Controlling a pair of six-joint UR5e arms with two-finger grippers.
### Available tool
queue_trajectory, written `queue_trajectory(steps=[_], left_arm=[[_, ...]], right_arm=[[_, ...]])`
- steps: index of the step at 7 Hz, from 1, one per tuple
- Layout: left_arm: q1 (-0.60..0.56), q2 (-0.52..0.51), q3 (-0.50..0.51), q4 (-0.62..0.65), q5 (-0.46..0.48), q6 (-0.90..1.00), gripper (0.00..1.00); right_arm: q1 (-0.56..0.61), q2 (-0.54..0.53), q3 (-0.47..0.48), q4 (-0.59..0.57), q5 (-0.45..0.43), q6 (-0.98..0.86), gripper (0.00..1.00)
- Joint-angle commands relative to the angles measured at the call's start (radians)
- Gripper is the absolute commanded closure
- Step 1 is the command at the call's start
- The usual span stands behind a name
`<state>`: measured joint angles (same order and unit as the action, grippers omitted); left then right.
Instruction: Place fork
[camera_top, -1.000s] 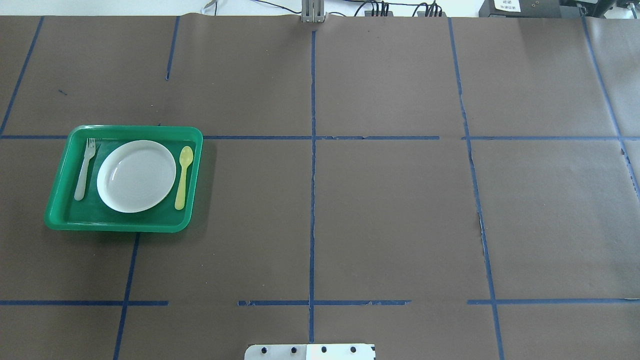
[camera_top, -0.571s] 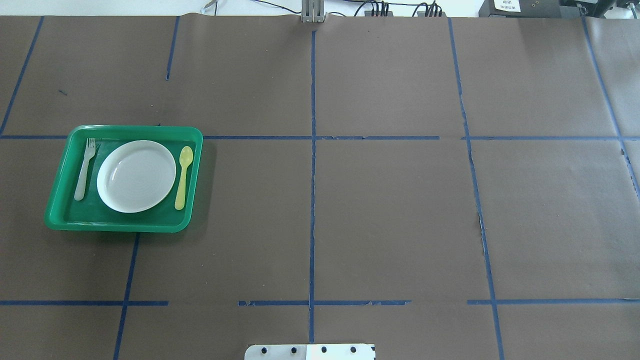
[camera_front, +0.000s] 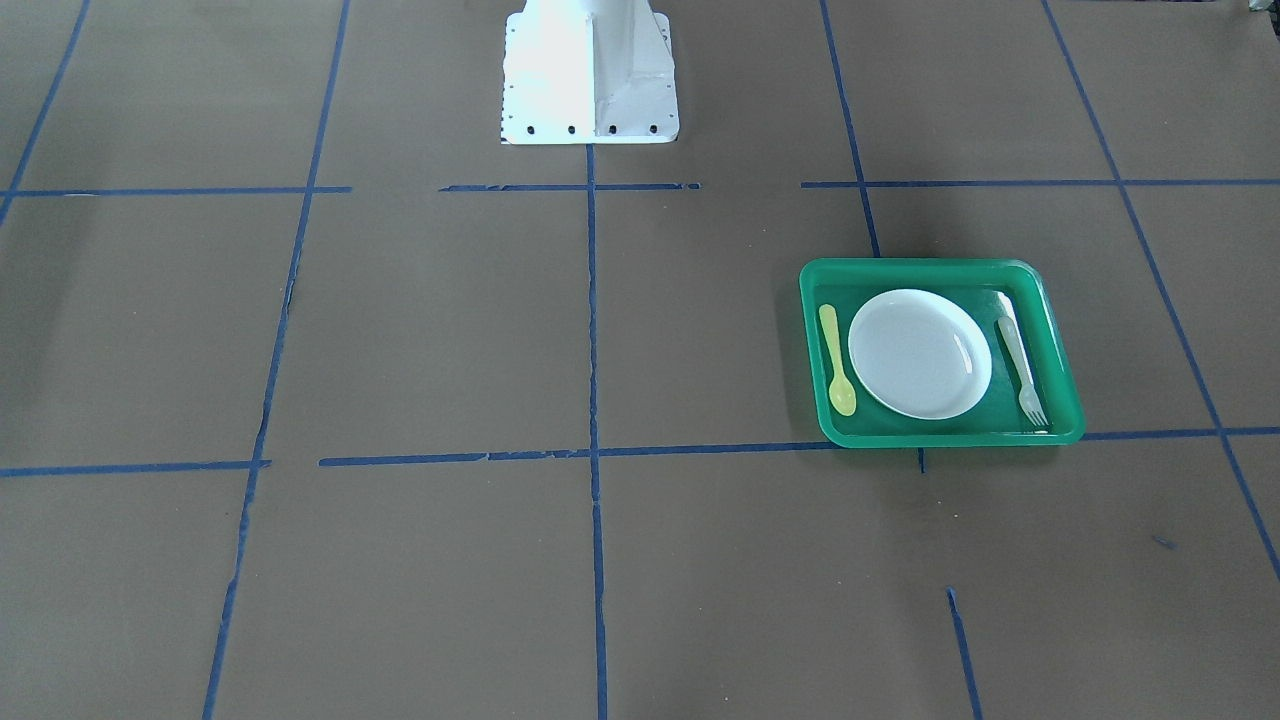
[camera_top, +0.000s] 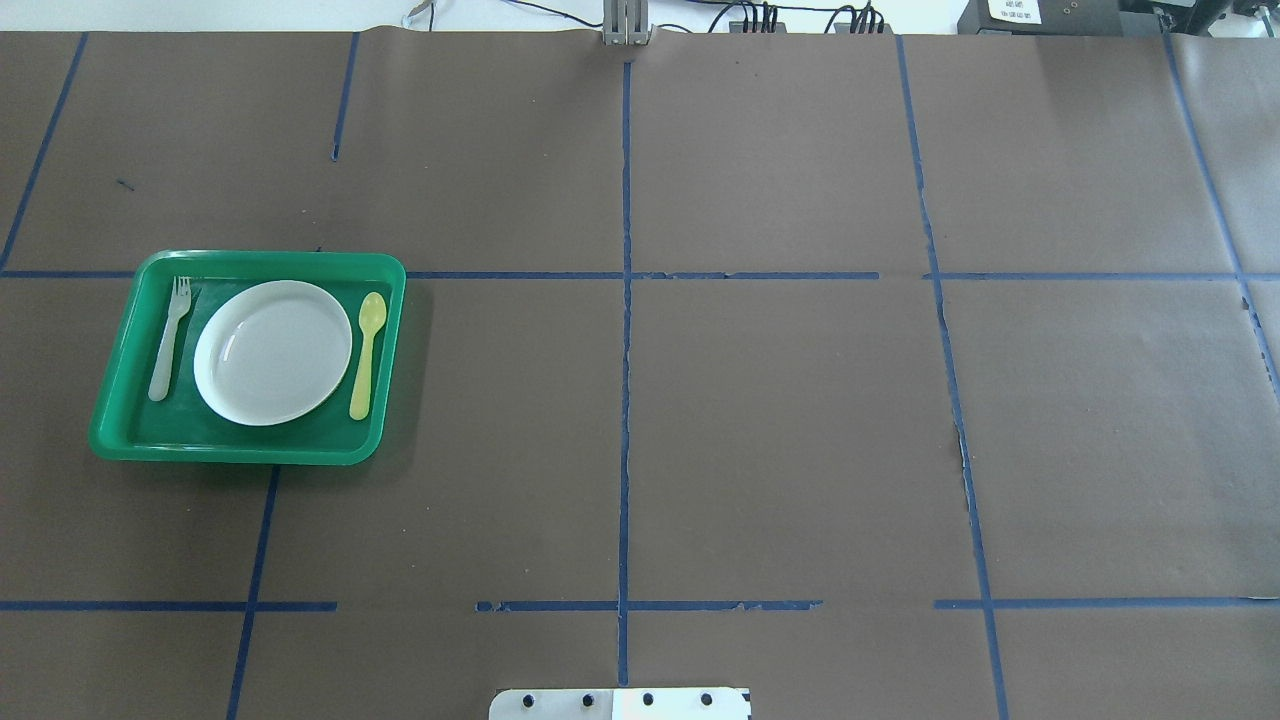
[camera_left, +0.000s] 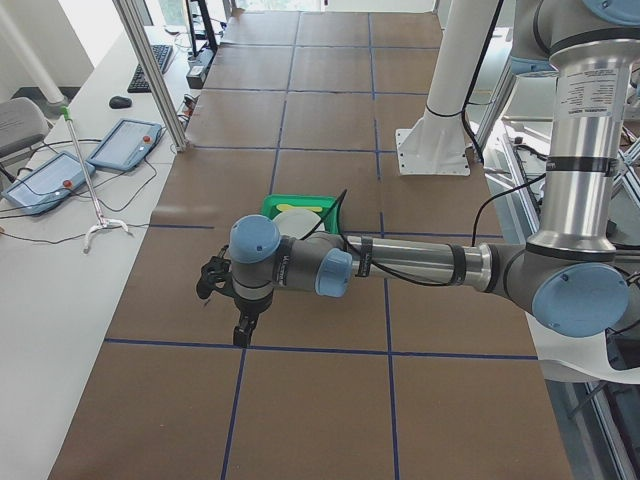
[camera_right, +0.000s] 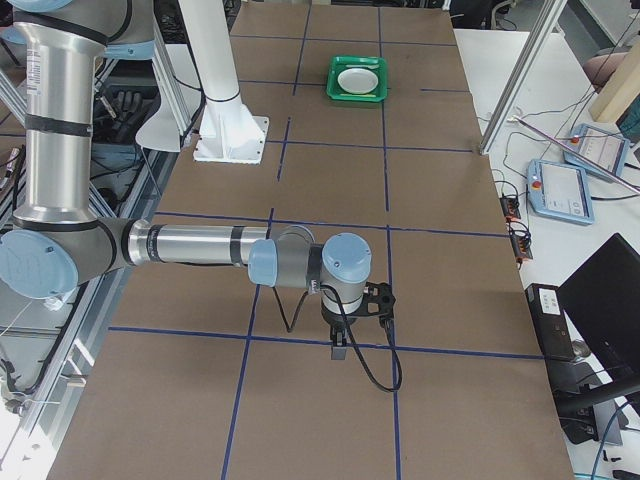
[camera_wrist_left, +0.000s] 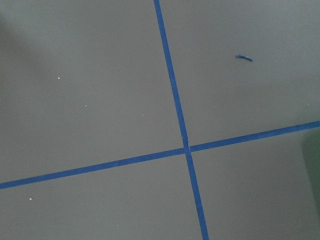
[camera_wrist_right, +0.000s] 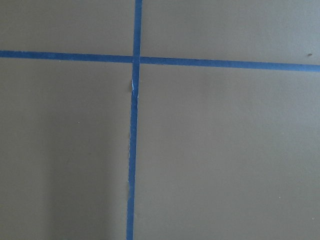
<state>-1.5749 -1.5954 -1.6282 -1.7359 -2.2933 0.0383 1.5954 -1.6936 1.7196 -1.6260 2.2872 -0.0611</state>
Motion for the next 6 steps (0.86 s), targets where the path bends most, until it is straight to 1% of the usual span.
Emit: queue_trajectory(steps=[1,4,6], left_arm=[[-0.001,0.005,-0.018,0.003,0.000,-0.003,0.00],[-0.001,0.015,-0.009,-0.034,-0.002,0.000,0.00],[-0.001,0.015,0.002,-0.033,0.000,0.002,0.00]], right_arm=[[0.000,0.000,0.000,0.000,0.000,0.000,0.00],[0.000,0.000,0.000,0.000,0.000,0.000,0.00],[0.000,0.000,0.000,0.000,0.000,0.000,0.00]])
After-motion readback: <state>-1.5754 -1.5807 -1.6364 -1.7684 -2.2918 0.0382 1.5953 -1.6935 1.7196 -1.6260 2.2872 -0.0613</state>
